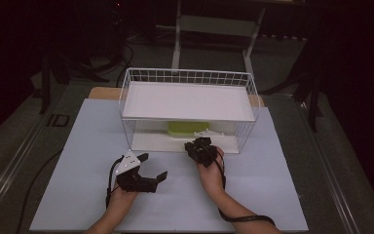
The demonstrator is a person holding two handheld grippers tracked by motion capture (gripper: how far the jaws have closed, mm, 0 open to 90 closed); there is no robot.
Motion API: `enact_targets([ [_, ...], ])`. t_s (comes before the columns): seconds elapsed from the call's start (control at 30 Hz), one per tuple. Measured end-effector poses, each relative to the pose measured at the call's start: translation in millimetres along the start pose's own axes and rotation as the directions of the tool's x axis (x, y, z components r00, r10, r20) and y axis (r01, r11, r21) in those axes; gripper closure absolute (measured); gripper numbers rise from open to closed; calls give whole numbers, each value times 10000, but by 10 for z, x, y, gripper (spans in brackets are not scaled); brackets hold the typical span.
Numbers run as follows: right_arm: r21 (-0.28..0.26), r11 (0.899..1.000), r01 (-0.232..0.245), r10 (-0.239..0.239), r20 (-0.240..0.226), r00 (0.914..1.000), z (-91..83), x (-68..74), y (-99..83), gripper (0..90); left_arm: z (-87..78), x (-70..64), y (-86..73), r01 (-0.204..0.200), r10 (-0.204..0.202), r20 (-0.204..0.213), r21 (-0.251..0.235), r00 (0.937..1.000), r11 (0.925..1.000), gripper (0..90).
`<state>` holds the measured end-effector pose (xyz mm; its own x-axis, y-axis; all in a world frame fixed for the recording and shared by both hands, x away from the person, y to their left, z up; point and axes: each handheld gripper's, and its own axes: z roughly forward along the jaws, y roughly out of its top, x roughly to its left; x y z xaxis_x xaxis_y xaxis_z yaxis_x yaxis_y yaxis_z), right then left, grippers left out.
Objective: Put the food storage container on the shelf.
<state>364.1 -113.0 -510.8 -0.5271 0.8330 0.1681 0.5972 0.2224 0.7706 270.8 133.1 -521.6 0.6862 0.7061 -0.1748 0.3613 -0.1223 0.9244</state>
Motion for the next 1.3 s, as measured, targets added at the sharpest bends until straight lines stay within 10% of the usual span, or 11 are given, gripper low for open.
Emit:
enact_targets([
  [0.4, -512, 9953, 819, -840, -406, 9956, -517, 41, -92, 434, -138, -80, 300, -936, 953, 803, -252, 9922, 9953, 17],
  [0.6, -880, 9929, 802, -932, -1556, 9834, -707, -36, -165, 202, -149, -141, 295, -761, 779, 1162, -193, 9902, 9969, 17],
  [0.77, -905, 9922, 855, -1041, -2256, 9686, -788, -125, -272, 155, -142, -186, 270, -1035, 999, 1455, 175, 9843, 9945, 17],
  [1.3, -795, 9854, 1503, -1626, -1814, 9699, -1120, -215, -489, 155, -425, -272, 233, -961, 888, 2165, 233, 9722, 9951, 17],
])
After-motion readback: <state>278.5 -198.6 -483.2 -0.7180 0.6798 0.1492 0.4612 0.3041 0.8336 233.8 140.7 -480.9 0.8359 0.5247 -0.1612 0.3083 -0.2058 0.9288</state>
